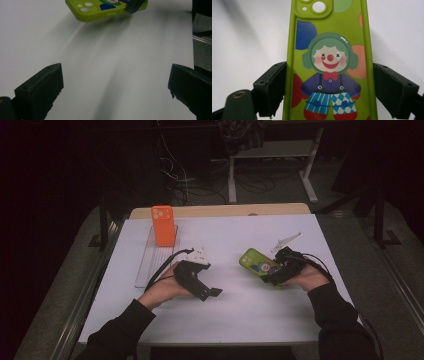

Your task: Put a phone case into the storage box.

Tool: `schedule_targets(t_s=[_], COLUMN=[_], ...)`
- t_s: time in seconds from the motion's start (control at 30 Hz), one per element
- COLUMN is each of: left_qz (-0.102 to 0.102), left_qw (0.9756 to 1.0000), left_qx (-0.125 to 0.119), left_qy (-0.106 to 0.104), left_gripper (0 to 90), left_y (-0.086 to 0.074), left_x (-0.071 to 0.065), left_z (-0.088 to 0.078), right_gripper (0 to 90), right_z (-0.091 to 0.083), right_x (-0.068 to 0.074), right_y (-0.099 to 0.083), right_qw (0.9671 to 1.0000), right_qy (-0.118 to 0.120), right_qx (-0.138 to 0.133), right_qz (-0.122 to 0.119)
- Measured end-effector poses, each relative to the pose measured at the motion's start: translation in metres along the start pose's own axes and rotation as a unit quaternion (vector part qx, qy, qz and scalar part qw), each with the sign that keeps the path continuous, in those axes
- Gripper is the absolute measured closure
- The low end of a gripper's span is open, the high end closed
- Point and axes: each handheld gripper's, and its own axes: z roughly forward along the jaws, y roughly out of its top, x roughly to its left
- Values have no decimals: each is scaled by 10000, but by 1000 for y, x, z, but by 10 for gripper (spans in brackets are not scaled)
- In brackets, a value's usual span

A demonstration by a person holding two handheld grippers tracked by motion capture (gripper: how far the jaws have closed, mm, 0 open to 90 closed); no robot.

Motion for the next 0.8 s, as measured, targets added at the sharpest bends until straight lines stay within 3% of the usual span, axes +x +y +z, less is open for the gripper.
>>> schedule_targets(t_s=[0.27, 0.33, 0.47, 0.67, 0.8], left_qz=[381, 438, 704, 1061, 1231], left_qw=[9993, 9990, 9974, 9936, 9909], left_qx=[-20, -26, 28, 175, 229], left_qy=[-47, -74, -175, -351, -496], left_gripper=[0, 0, 0, 0, 0], left_y=[17, 21, 27, 31, 32], left_x=[9, 10, 13, 14, 13], left_z=[-14, -17, -22, -21, -16], right_gripper=[152, 152, 152, 152, 152], right_z=[-4, -3, -1, 5, 10], right_x=[8, 10, 18, 34, 46], right_y=[18, 23, 34, 49, 58], right_qw=[9989, 9972, 9938, 9848, 9763], right_qy=[243, 260, 446, 756, 990], right_qx=[72, 105, 140, 228, 302], right_qz=[-396, -700, -1008, -1545, -1899])
